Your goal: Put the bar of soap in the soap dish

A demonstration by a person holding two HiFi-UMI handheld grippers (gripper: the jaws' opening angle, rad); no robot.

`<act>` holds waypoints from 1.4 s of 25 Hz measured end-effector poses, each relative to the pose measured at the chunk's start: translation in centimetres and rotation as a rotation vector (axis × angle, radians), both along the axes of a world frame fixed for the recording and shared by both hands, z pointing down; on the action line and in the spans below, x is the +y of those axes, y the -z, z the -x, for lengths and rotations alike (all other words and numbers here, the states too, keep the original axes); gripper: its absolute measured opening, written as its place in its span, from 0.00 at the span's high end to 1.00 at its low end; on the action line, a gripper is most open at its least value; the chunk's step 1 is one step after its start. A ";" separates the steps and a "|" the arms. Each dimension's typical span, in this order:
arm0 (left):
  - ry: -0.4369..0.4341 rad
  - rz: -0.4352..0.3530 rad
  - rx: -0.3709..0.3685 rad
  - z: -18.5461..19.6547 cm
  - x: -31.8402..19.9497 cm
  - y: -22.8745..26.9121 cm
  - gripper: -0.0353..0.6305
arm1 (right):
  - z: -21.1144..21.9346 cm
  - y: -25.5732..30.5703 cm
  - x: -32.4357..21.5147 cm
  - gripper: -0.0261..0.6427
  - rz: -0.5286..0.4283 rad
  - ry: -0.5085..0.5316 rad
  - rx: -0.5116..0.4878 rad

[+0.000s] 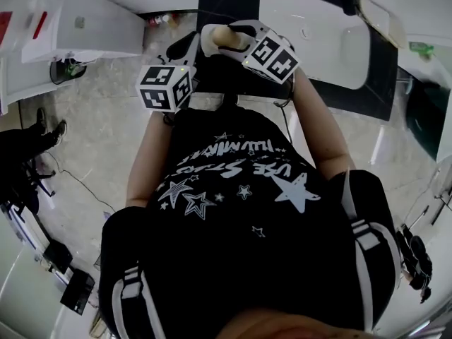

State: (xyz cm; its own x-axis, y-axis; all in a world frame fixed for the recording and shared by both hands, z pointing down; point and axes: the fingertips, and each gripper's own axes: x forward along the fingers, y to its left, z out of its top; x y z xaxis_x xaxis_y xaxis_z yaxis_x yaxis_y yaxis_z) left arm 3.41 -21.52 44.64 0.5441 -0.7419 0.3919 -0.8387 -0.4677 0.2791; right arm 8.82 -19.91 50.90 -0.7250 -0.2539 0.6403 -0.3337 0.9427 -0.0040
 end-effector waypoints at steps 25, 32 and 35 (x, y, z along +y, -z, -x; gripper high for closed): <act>0.016 -0.036 -0.005 1.0 1.3 1.0 0.93 | 0.6 -1.9 0.9 0.56 0.003 0.082 0.129; 0.014 -0.049 -0.005 0.6 1.8 1.3 0.93 | 0.2 -0.2 0.4 0.56 -0.030 0.035 0.082; 0.017 -0.059 -0.008 0.6 2.1 1.7 0.93 | 0.4 0.6 0.6 0.56 -0.039 0.027 0.052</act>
